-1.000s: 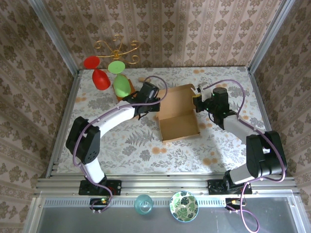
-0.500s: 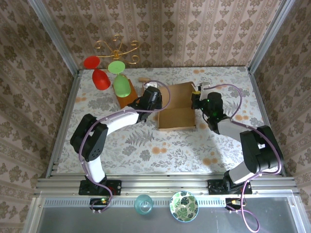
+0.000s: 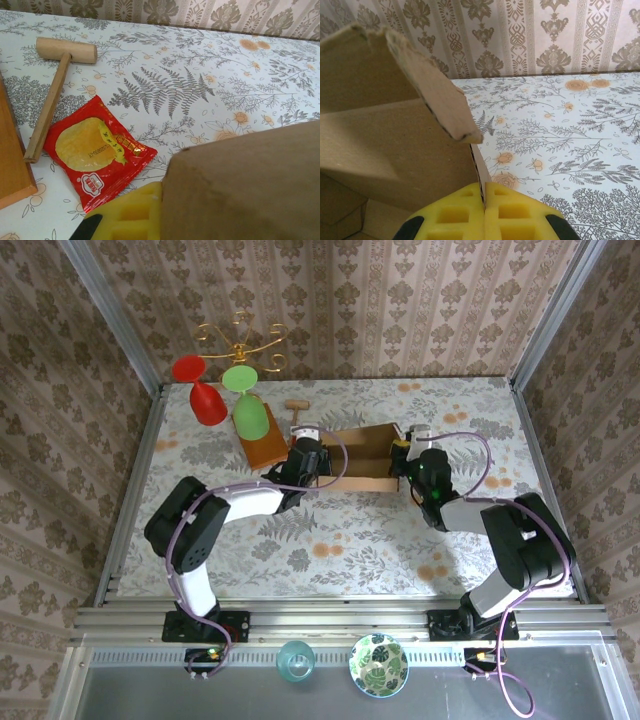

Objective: Fold the paper box

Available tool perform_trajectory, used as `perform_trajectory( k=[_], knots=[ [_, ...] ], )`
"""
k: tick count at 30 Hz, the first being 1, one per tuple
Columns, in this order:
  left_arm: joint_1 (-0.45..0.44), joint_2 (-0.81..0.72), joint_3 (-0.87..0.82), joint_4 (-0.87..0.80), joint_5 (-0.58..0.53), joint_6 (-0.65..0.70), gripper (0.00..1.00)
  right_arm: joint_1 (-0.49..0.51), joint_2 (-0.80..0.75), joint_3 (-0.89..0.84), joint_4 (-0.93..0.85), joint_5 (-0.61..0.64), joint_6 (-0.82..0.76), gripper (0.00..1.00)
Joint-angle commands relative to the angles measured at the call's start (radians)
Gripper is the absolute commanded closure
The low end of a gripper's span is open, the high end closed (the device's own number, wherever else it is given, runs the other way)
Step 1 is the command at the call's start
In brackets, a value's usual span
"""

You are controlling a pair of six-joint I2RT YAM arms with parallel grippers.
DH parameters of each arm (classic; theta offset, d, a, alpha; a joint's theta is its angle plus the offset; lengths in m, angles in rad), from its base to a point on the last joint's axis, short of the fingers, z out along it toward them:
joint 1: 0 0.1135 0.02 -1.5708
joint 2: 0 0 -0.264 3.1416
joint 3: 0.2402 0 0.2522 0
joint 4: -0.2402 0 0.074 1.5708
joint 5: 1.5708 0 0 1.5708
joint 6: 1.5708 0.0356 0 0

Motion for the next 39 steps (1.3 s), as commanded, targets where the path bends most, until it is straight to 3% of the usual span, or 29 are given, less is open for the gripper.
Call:
perform_trajectory(
  k=[1, 9, 23, 37, 39],
  knots=[
    [-0.045, -0.045, -0.033, 0.061, 0.011, -0.031, 1.0, 0.019, -0.023, -0.042, 0.003, 0.015, 0.047, 0.99],
    [-0.123, -0.04, -0.052, 0.015, -0.096, 0.015, 1.0, 0.021, -0.088, -0.077, -0.117, 0.066, 0.122, 0.97],
    [-0.131, -0.067, 0.037, -0.084, -0.135, 0.043, 1.0, 0.021, -0.169, 0.07, -0.383, 0.096, 0.07, 1.0],
    [-0.172, -0.061, -0.008, -0.062, -0.157, 0.02, 1.0, 0.022, -0.163, -0.073, -0.259, 0.091, 0.125, 1.0],
    [-0.183, -0.063, -0.019, -0.059, -0.17, 0.025, 1.0, 0.022, -0.186, -0.084, -0.281, 0.098, 0.142, 0.95]
  ],
)
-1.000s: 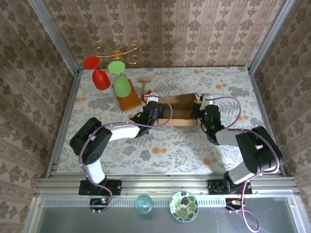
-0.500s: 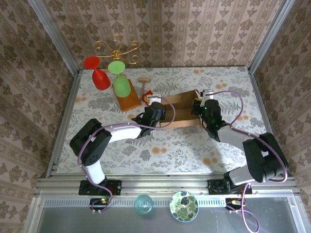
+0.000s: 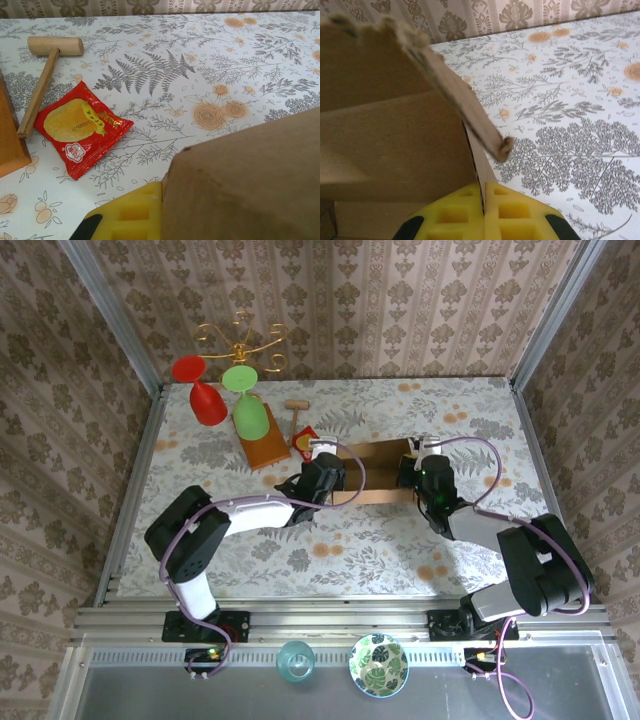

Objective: Fold the paper box

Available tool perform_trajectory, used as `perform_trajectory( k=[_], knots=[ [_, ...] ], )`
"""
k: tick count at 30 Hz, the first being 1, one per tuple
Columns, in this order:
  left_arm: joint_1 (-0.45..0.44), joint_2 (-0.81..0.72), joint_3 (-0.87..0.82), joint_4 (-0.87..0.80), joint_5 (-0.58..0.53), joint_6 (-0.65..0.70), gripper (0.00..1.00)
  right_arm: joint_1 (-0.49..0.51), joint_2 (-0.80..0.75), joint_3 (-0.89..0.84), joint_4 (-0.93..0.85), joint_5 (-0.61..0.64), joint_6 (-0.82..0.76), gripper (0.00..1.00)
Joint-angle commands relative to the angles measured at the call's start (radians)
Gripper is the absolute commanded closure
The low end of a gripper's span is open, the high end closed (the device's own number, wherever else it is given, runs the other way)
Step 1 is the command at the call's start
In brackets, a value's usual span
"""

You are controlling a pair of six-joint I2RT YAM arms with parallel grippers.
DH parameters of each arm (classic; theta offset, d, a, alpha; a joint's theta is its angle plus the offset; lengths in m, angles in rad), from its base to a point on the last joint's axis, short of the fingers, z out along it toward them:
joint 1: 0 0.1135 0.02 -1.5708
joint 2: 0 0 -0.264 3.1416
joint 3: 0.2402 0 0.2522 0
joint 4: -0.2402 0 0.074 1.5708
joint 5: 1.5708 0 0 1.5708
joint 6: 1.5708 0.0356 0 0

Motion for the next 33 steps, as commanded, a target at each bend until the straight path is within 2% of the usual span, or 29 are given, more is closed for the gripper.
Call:
perform_trajectory(
  k=[1, 4, 8, 14, 23, 27, 30, 33],
  knots=[
    [-0.035, -0.027, -0.022, 0.041, -0.012, 0.003, 1.0, 0.012, -0.031, -0.026, -0.039, 0.003, 0.052, 0.94],
    [-0.053, -0.022, -0.033, 0.048, -0.025, 0.014, 1.0, 0.012, -0.095, -0.019, -0.137, 0.022, 0.095, 0.88],
    [-0.077, -0.009, -0.033, 0.014, -0.063, 0.032, 1.0, 0.013, -0.164, -0.02, -0.265, 0.051, 0.172, 0.74],
    [-0.092, 0.011, -0.031, -0.039, -0.094, 0.036, 1.0, 0.014, -0.299, 0.026, -0.527, 0.052, 0.328, 0.63],
    [-0.1, 0.021, -0.029, -0.067, -0.101, 0.027, 1.0, 0.03, -0.474, 0.109, -0.854, -0.031, 0.58, 0.54],
    [-0.105, 0.024, -0.03, -0.071, -0.103, 0.024, 1.0, 0.039, -0.559, 0.22, -1.033, -0.005, 0.741, 0.53],
    [-0.106, 0.023, -0.029, -0.076, -0.104, 0.025, 1.0, 0.039, -0.554, 0.3, -1.084, 0.006, 0.897, 0.52],
    [-0.108, 0.022, -0.025, -0.079, -0.104, 0.024, 1.0, 0.042, -0.485, 0.371, -1.076, -0.006, 1.071, 0.51]
  ],
)
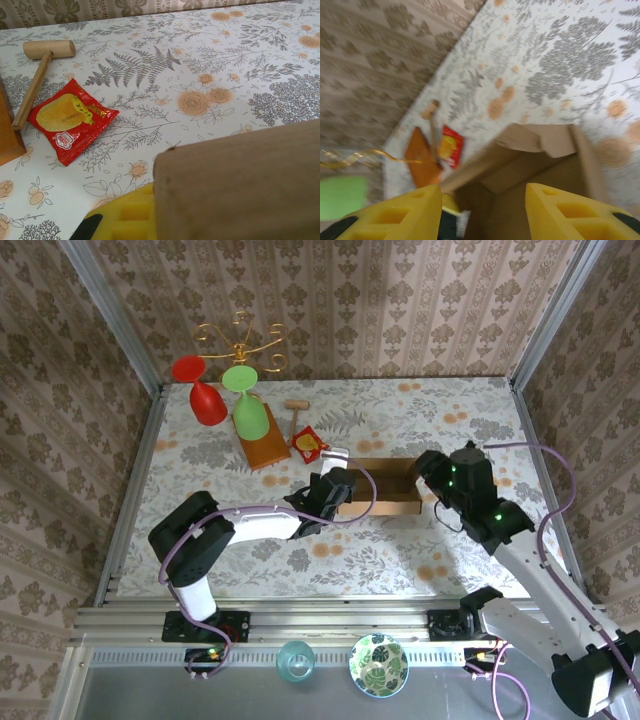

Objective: Fold the paper box

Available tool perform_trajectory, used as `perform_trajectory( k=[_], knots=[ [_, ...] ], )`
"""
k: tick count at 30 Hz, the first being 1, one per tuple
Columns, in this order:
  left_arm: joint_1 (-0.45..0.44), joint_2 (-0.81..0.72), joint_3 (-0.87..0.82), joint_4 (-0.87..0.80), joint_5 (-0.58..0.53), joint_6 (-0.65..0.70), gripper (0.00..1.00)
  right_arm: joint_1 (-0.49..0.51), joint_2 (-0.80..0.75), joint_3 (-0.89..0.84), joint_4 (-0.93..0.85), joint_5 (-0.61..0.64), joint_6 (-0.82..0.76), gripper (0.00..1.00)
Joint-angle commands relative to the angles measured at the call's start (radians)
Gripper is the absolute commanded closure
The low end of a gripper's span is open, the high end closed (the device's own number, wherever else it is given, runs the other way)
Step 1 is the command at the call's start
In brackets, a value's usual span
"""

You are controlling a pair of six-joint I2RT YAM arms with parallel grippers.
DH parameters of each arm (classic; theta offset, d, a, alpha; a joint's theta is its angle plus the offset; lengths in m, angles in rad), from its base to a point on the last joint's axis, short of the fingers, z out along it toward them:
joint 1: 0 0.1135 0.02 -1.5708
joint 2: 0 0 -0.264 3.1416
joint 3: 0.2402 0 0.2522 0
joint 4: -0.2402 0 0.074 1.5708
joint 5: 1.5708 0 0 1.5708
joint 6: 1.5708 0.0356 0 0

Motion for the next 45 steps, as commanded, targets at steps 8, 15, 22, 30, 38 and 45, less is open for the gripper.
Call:
perform_trajectory(
  k=[8, 15, 22, 30, 38, 45],
  knots=[
    [-0.012, 0.019, -0.007, -0.081, -0.005, 0.007, 1.0, 0.024, 0.285, 0.175, 0.009, -0.07, 0.549, 0.52],
    [-0.014, 0.011, -0.012, -0.079, -0.004, 0.012, 1.0, 0.034, 0.386, 0.185, 0.046, -0.08, 0.656, 0.53],
    [-0.012, 0.009, -0.016, -0.078, 0.0, 0.016, 1.0, 0.034, 0.473, 0.182, 0.083, -0.111, 0.691, 0.61],
    [-0.01, -0.013, -0.004, -0.103, 0.011, 0.002, 0.87, 0.034, 0.452, 0.121, 0.075, -0.108, 0.687, 0.91],
    [-0.019, -0.224, -0.046, -0.262, 0.126, -0.169, 0.48, 0.037, 0.39, 0.006, 0.117, -0.109, 0.683, 1.0],
    [-0.044, -0.463, -0.107, -0.472, 0.206, -0.351, 0.46, 0.037, 0.368, -0.081, 0.17, -0.115, 0.668, 0.99]
  ],
)
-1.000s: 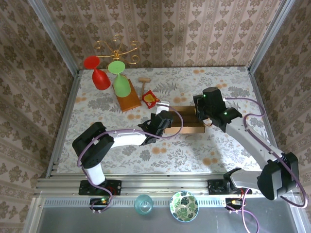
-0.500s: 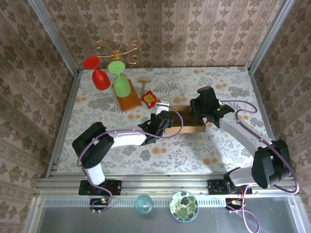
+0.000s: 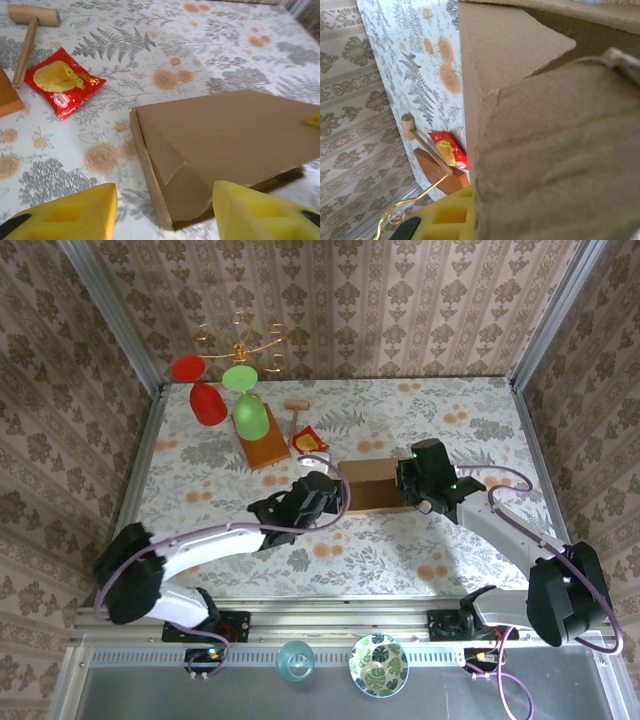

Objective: Fold the paper box

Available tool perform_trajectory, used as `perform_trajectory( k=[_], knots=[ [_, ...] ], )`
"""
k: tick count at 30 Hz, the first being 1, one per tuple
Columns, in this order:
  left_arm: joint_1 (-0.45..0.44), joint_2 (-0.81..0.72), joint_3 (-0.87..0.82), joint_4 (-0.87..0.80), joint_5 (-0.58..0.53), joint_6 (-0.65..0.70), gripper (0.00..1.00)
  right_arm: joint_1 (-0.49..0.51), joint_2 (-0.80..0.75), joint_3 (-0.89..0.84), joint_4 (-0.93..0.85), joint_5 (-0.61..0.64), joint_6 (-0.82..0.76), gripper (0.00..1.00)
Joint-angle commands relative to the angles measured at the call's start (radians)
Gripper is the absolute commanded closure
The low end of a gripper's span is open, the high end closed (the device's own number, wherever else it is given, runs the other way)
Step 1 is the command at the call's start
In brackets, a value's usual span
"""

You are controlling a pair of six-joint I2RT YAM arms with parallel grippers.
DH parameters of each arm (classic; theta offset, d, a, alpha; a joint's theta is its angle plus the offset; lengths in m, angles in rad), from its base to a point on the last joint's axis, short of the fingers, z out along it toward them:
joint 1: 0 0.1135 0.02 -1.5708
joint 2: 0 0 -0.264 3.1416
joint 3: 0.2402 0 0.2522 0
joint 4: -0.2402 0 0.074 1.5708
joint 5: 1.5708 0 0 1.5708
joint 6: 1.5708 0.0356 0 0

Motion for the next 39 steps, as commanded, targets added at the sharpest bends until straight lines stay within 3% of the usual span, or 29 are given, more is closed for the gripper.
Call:
perform_trajectory(
  k=[1, 7, 14, 20, 24, 29, 32, 39],
  knots=[
    [0.003, -0.1, -0.019, -0.162, 0.055, -0.145, 0.46, 0.006, -0.004, -0.046, 0.012, 0.008, -0.015, 0.99],
    [0.139, -0.126, 0.056, -0.284, 0.252, -0.25, 0.45, 0.006, 0.006, -0.099, 0.048, -0.013, -0.06, 0.95],
    [0.235, 0.019, 0.155, -0.272, 0.464, -0.291, 0.51, -0.002, 0.012, -0.179, 0.045, -0.011, -0.137, 0.89],
    [0.269, 0.163, 0.214, -0.241, 0.564, -0.319, 0.51, -0.016, 0.045, -0.191, 0.033, -0.06, -0.18, 0.78],
    [0.281, 0.258, 0.258, -0.242, 0.603, -0.305, 0.52, -0.047, 0.052, -0.103, -0.113, -0.123, -0.266, 0.6],
    [0.291, 0.375, 0.335, -0.247, 0.641, -0.261, 0.51, -0.111, 0.018, 0.135, -0.466, -0.108, -0.545, 0.41],
    [0.304, 0.419, 0.359, -0.26, 0.66, -0.242, 0.5, -0.166, 0.006, 0.215, -0.57, -0.138, -0.681, 0.38],
    [0.312, 0.494, 0.398, -0.249, 0.708, -0.22, 0.5, -0.256, 0.033, 0.282, -0.617, -0.208, -0.89, 0.36]
  ],
)
